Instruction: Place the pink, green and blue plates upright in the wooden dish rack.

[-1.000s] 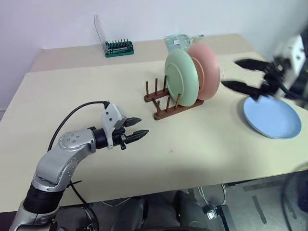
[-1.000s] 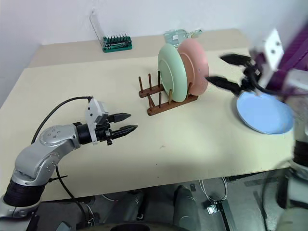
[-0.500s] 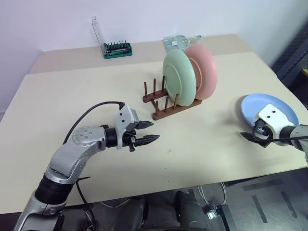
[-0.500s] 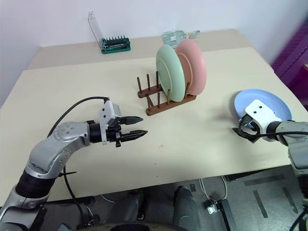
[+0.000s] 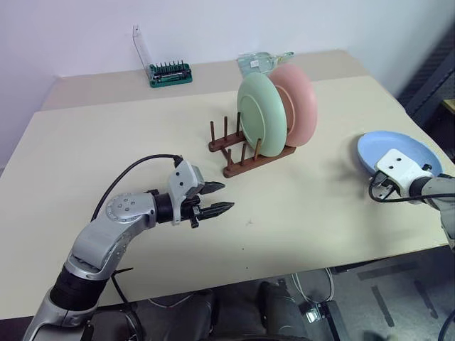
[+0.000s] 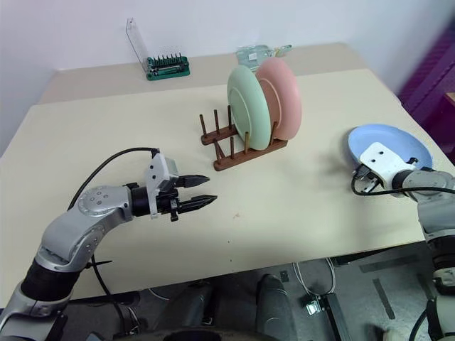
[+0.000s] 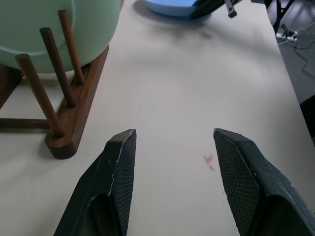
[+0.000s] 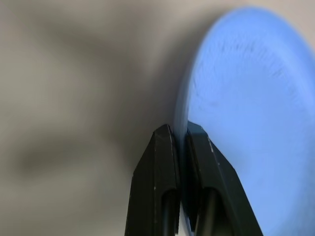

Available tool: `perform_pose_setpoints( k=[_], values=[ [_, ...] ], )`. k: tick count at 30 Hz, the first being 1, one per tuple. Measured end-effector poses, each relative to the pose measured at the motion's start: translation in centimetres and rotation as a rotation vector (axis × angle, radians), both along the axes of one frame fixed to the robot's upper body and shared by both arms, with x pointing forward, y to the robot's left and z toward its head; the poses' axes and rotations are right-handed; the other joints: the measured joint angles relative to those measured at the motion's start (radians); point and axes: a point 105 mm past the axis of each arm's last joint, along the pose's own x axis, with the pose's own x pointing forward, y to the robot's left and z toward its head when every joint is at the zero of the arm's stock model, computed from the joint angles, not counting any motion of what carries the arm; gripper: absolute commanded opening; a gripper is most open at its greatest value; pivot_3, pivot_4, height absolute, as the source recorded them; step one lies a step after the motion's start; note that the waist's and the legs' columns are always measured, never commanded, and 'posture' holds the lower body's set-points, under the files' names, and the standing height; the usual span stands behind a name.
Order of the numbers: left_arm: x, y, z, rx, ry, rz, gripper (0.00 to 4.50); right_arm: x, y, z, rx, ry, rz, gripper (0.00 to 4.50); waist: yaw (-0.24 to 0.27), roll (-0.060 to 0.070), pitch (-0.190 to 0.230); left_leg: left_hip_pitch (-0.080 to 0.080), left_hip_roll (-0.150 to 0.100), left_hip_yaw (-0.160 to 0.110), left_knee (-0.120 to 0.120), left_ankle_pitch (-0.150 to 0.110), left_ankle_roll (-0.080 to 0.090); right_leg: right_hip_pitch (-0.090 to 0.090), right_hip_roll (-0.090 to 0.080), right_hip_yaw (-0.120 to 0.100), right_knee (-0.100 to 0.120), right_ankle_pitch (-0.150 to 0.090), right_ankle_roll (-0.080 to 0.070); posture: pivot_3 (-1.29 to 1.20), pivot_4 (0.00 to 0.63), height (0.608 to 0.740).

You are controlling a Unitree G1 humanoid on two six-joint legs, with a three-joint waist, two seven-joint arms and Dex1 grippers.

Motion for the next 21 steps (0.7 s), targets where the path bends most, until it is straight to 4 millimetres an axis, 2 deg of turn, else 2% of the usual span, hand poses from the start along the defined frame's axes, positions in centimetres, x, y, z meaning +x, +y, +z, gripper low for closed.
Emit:
perform_pose_setpoints(
  k=[1,2,5,7,9,10,12,16,18,21],
  values=[
    [0.0,0.2,-0.2,0.005,0.007,0.005,2.55,0.4,1.1,1.6,0.000,-0.058,0.043,0.05,-0.002,0.002,0.000,-0.001,0.000,0.001,0.000,0.000,0.000,-0.002,0.000,0.001,0.001,0.000,0.000,0.00,0.150,0.740],
    [-0.1,0.4,-0.4,0.011,0.013,0.010,2.55,1.0,2.4,4.1,0.012,-0.136,0.088,0.05,-0.005,0.004,0.001,-0.003,0.000,0.003,0.000,0.000,0.000,-0.005,0.000,0.002,0.001,0.000,0.001,0.00,0.150,0.740],
    [-0.1,0.7,-0.6,0.022,0.019,0.018,2.55,1.4,6.3,12.7,0.083,-0.396,0.224,0.05,-0.003,0.007,0.001,-0.004,0.001,0.002,-0.001,0.000,0.000,-0.007,0.001,0.002,0.001,0.001,0.001,0.00,0.150,0.740],
    [-0.1,1.2,-0.9,0.043,0.022,0.024,2.55,0.3,9.3,18.2,0.210,-0.535,0.350,0.05,0.001,0.007,0.001,-0.004,0.001,0.002,-0.002,0.000,0.000,-0.006,0.001,0.002,0.000,0.001,0.001,0.00,0.150,0.740],
    [-0.1,1.4,-1.0,0.055,0.017,0.027,2.55,-1.8,12.7,22.5,0.350,-0.606,0.527,0.05,0.005,0.007,0.001,-0.004,0.001,0.001,-0.002,0.000,0.000,-0.005,0.001,0.002,-0.001,0.001,0.001,0.00,0.150,0.740],
    [0.0,1.4,-1.0,0.057,0.014,0.028,2.55,-3.0,14.2,23.8,0.390,-0.616,0.617,0.05,0.008,0.006,0.001,-0.004,0.001,-0.001,-0.002,0.000,0.000,-0.004,0.001,0.001,-0.001,0.001,0.001,0.00,0.150,0.740],
    [0.1,1.6,-1.1,0.058,0.018,0.034,2.55,-4.9,16.8,25.0,0.527,-0.570,0.794,0.05,0.008,0.001,0.000,-0.004,0.001,-0.003,0.000,-0.001,0.001,-0.001,0.001,-0.001,-0.002,0.001,0.001,0.00,0.150,0.740],
    [0.3,1.4,-0.9,0.047,0.008,0.032,2.55,-7.5,22.5,23.6,0.907,-0.268,1.150,0.05,0.001,0.001,0.000,-0.001,0.001,-0.002,0.001,-0.001,0.002,0.001,0.001,0.000,-0.001,0.001,0.001,0.00,0.150,0.740],
    [0.4,1.4,-0.9,0.048,0.008,0.034,2.55,-7.6,24.1,22.4,0.996,-0.118,1.193,0.05,0.003,0.001,0.000,-0.004,0.001,-0.003,0.001,-0.001,0.001,-0.002,0.001,0.000,0.000,0.001,0.001,0.00,0.150,0.740],
    [0.4,1.5,-0.9,0.052,0.008,0.039,2.55,-6.2,25.4,20.7,1.163,0.082,1.147,0.05,0.004,0.001,0.000,-0.004,0.000,-0.002,0.001,-0.001,0.001,-0.003,0.000,0.000,0.000,0.001,0.000,0.00,0.150,0.740]
  ],
)
